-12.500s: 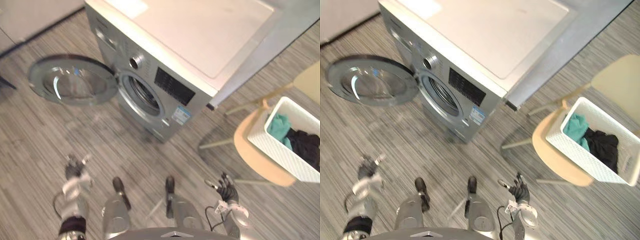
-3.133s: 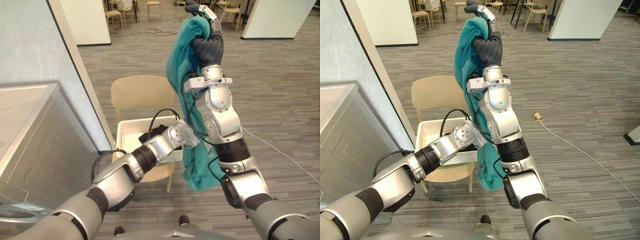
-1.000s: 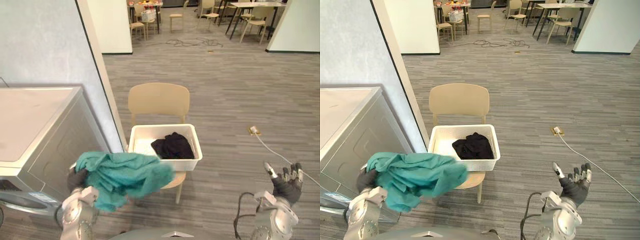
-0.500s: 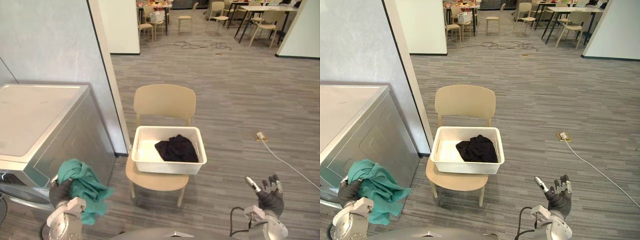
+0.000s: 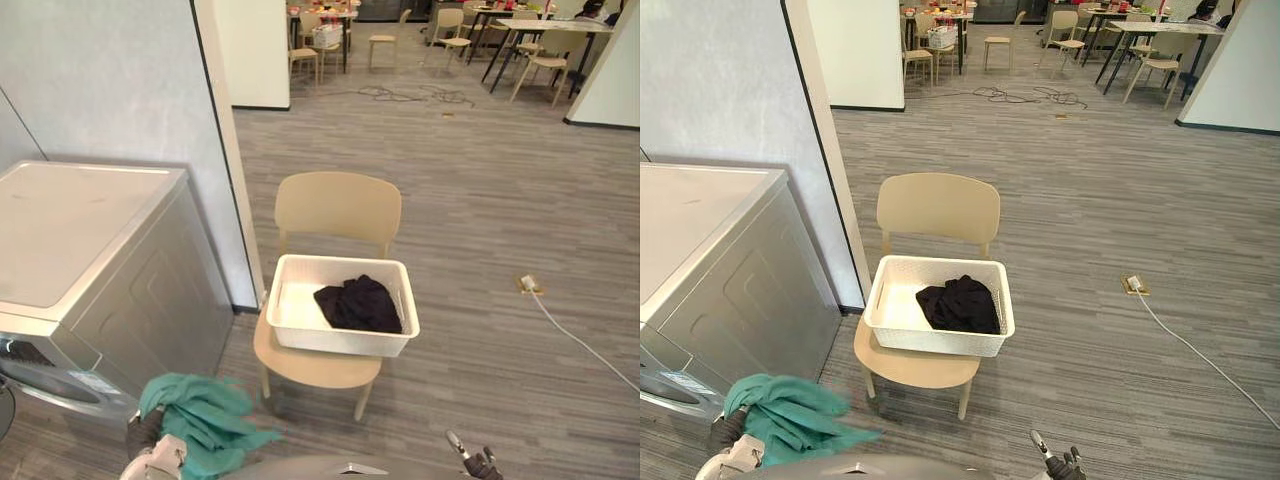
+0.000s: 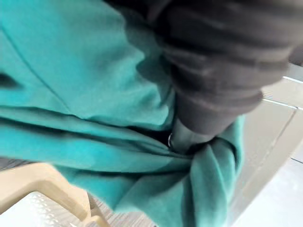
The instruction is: Pick up the laundry basket with both hands and put the clothes into the washing machine.
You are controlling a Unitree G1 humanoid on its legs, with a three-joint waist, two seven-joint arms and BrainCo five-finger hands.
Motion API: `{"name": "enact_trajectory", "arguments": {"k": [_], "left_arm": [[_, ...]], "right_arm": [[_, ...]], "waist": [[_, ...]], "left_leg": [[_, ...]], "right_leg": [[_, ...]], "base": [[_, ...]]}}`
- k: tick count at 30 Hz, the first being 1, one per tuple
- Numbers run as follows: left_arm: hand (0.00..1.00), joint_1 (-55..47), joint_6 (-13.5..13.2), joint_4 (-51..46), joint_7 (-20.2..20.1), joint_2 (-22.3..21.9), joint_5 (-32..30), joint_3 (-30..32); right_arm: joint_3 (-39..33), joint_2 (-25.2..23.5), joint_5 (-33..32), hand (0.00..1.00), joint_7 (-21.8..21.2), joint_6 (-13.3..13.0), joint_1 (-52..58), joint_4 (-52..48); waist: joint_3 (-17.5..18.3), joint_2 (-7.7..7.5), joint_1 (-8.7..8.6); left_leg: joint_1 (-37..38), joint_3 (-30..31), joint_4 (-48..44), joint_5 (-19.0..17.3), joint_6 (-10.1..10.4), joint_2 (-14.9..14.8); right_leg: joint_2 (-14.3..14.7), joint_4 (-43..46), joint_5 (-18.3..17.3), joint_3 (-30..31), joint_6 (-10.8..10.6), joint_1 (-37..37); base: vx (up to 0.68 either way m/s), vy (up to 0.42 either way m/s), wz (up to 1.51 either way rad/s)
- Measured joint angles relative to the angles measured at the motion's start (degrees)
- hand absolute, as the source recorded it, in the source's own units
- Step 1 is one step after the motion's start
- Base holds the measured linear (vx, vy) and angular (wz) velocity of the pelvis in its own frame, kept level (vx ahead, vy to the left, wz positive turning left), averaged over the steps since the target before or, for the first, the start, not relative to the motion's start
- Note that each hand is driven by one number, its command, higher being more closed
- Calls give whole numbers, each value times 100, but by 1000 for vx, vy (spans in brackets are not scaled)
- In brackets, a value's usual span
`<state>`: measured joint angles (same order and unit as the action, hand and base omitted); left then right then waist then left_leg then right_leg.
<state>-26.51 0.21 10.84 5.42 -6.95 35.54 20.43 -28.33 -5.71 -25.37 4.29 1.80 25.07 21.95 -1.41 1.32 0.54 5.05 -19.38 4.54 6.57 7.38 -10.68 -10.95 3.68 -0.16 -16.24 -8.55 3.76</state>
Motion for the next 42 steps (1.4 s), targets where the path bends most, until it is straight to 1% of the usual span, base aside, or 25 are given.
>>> {"name": "enact_trajectory", "arguments": {"k": [3, 6, 10, 11, 13, 14, 15, 16, 17, 18, 19, 20, 21, 23, 28, 29, 30, 31, 32, 33, 34, 35, 37, 39, 42], "left_arm": [[100, 67, -31, -2, -5, 32, 193, 2], [100, 243, -70, -3, 2, 98, 317, -21], [100, 364, -72, -15, -8, 141, 304, -226], [100, 400, -72, -44, -37, 152, 290, -370], [100, 476, -72, -81, -65, 172, 238, -558], [100, 626, -73, -107, -75, 203, 233, -656], [100, 648, -85, -132, -82, 241, 233, -711], [100, 649, -82, -122, -82, 240, 234, -848], [100, 702, -82, -136, -86, 243, 232, -974], [100, 734, -82, -137, -86, 243, 231, -1028], [100, 770, -76, -137, -84, 243, 231, -1155], [100, 845, -59, -122, -82, 243, 231, -1194], [100, 900, -58, -117, -79, 249, 231, -1167], [100, 1007, -71, -159, -78, 261, 136, -1140], [100, 1025, -75, -135, -80, 396, 128, -1150], [100, 1045, -76, -134, -79, 408, 114, -1142], [100, 1058, -76, -137, -73, 375, -12, -1162], [100, 1058, -76, -138, -71, 363, -39, -1165], [100, 1061, -78, -135, -60, 323, -101, -1203], [100, 1065, -80, -117, -56, 330, -107, -1201], [100, 1077, -85, -111, -37, 372, -177, -1194], [100, 1022, -89, -114, -37, 369, -224, -1198], [100, 976, -88, -93, -47, 376, -294, -1314], [100, 1006, -82, 58, -80, 342, -382, -1535], [100, 1204, -68, 433, -100, 265, -448, -1884]], "right_arm": [[387, 75, 111, 0, -6, -30, -134, 274], [955, 222, 259, 0, -13, -32, -501, 449], [1114, 396, 488, 0, 0, -37, -824, 478], [1116, 487, 506, 0, 7, -39, -924, 497], [1114, 641, 524, 0, 9, -43, -1035, 534], [1082, 601, 548, 0, 12, -61, -1085, 595], [1066, 587, 549, 0, 20, -72, -1138, 628], [1046, 587, 550, 0, 77, -112, -1192, 592], [984, 557, 549, 0, 129, -120, -1147, 595], [966, 556, 549, 0, 144, -128, -1126, 593], [887, 571, 548, 0, 163, -143, -1077, 589], [793, 543, 547, 0, 216, -130, -1111, 607], [730, 476, 547, 0, 219, -117, -1145, 605], [564, 235, 548, 0, 219, -65, -1245, 602], [569, 214, 548, 0, 217, 4, -1581, 719], [558, 212, 549, 0, 218, 10, -1722, 794], [569, 208, 551, 0, 235, 49, -1777, 814], [575, 205, 551, 0, 240, 63, -1774, 814], [664, 211, 549, 0, 243, 105, -1744, 818], [723, 215, 546, 0, 230, 110, -1727, 813], [782, 217, 546, 0, 223, 112, -1682, 794], [774, 179, 524, 0, 209, 86, -1594, 743], [755, 187, 421, 0, 206, 14, -1393, 681], [673, 194, 285, 0, 208, -43, -1290, 759], [446, 192, 215, 0, 212, -38, -1222, 1174]], "waist": [[-236, -105, 108], [-827, -69, 191], [-1002, 17, 202], [-1056, 99, 213], [-1110, 263, 219], [-1170, 131, 249], [-1186, 91, 302], [-1178, 103, 267], [-1166, 115, 226], [-1157, 122, 212], [-1047, 197, 179], [-973, 240, 153], [-987, 169, 177], [-964, 67, 237], [-862, -39, 323], [-859, -45, 367], [-865, -32, 373], [-870, -24, 359], [-904, 31, 279], [-933, 61, 248], [-969, 39, 216], [-959, -24, 163], [-959, -215, 66], [-976, -242, -77], [-983, -153, -151]], "left_leg": [[-335, 10, -392, -120, 36, -132], [-1113, 469, -1271, -403, 61, -318], [-1633, 1196, -1091, 37, -196, 4], [-1715, 1385, -932, 196, -419, 172], [-1818, 1214, -744, -49, -1008, 204], [-1851, 761, -851, -457, -1173, 151], [-1912, 556, -1187, -505, -1120, 86], [-1935, -23, -2423, -630, -1107, -414], [-1679, -522, -2792, -768, -1148, -923], [-1587, -717, -2796, -783, -1149, -1115], [-1459, -1085, -2572, -625, -1123, -1422], [-1362, -1148, -2330, -516, -136, -1335], [-1416, -1102, -2361, -548, -19, -1229], [-1624, -868, -2886, -1043, -142, -1062], [-2038, -717, -4102, -2126, -518, -777], [-2069, -732, -4155, -2246, -637, -607], [-1978, -719, -4041, -2356, -780, -339], [-1933, -702, -4002, -2386, -801, -281], [-1786, -496, -3857, -2440, -868, -153], [-1696, -392, -3747, -2461, -905, -75], [-1424, -288, -3406, -2429, -1007, 111], [-1206, -206, -3081, -2355, -1085, 278], [-885, -167, -2576, -2250, -989, 630], [-672, -181, -2336, -2230, -961, 764], [-248, -79, -1851, -2234, -810, 832]], "right_leg": [[-62, 663, -317, -33, 49, -401], [-115, 1470, -705, -263, 158, -828], [-582, 2358, -1184, -1057, 158, -1144], [-807, 2630, -1346, -1386, 143, -1102], [-988, 2712, -1396, -2088, 172, -785], [-1186, 2470, -1342, -2524, 207, -511], [-1278, 2452, -1332, -2686, 225, -410], [-1357, 2351, -1290, -3240, 181, 52], [-1361, 2312, -1241, -3590, 129, 370], [-1360, 2299, -1218, -3713, 89, 452], [-1352, 2308, -1149, -3902, -36, 507], [-1428, 2300, -1010, -3995, -180, 531], [-1487, 2252, -868, -4045, -171, 553], [-1521, 1893, -146, -4127, -65, 764], [-1975, 1726, 736, -4056, 54, 960], [-2141, 1762, 1109, -3957, 244, 887], [-2403, 2013, 1700, -3648, 935, 787], [-2447, 2094, 1846, -3494, 1147, 742], [-2422, 2641, 1672, -2589, 1521, 481], [-2249, 3100, 1077, -2034, 1368, 247], [-1738, 3953, 150, -1047, 1077, -302], [-1219, 4583, -413, -516, 782, -759], [-607, 5153, -1009, -399, 797, -1477], [-211, 4931, -1302, -569, 816, -2049], [319, 3032, -1176, -845, 777, -2394]], "base": [[-11, -53, 11], [-87, -87, 42], [-20, -67, 123], [2, -66, 169], [-2, -49, 180], [6, 21, 139], [11, 47, 178], [3, 65, 159], [7, 62, 155], [73, 168, 114], [143, 270, 96], [168, 314, 84], [185, 316, 62], [219, 327, 43], [177, 384, 26], [147, 420, 35], [123, 352, 36], [138, 329, 68], [93, 167, 65], [152, 282, 84], [161, 240, 73], [169, 215, 72], [173, 105, 72], [267, 22, 69], [320, 9, 39]]}}
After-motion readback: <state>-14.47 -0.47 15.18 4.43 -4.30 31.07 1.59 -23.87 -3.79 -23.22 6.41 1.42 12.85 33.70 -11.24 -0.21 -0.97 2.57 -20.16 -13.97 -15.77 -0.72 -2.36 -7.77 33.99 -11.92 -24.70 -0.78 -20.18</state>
